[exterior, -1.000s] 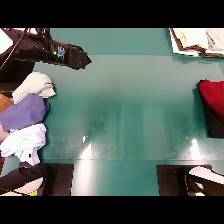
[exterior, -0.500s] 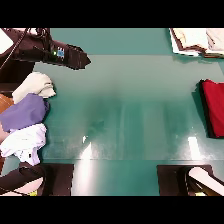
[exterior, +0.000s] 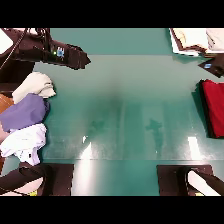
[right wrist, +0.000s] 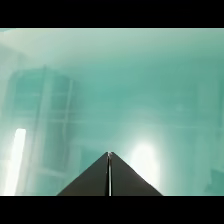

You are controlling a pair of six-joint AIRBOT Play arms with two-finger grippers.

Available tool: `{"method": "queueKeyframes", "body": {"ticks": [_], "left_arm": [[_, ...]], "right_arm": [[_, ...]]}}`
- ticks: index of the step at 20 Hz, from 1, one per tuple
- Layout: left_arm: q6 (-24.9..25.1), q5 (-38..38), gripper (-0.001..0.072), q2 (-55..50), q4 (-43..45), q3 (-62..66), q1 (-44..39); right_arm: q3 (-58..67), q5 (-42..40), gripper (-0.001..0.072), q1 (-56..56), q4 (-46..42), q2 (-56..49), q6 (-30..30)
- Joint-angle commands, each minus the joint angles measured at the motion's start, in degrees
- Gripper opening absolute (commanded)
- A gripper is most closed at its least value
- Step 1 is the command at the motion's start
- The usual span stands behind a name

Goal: Fold the shirts.

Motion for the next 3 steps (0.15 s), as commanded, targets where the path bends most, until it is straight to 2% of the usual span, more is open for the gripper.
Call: {"method": "queueKeyframes", "body": {"ticks": [1, 3], "left_arm": [[0.0, 0.1, 0.0025, 0.0, 0.0, 0.0, 0.0], [0.0, 0.0, 0.0026, 0.0, 0.0, 0.0, 0.0]], "right_arm": [[0.0, -2.1, 0.0023, 6.5, 0.0, 0.2, -0.5], [0.0, -1.9, 0.0023, 6.7, 0.1, 0.2, -0.5]]}}
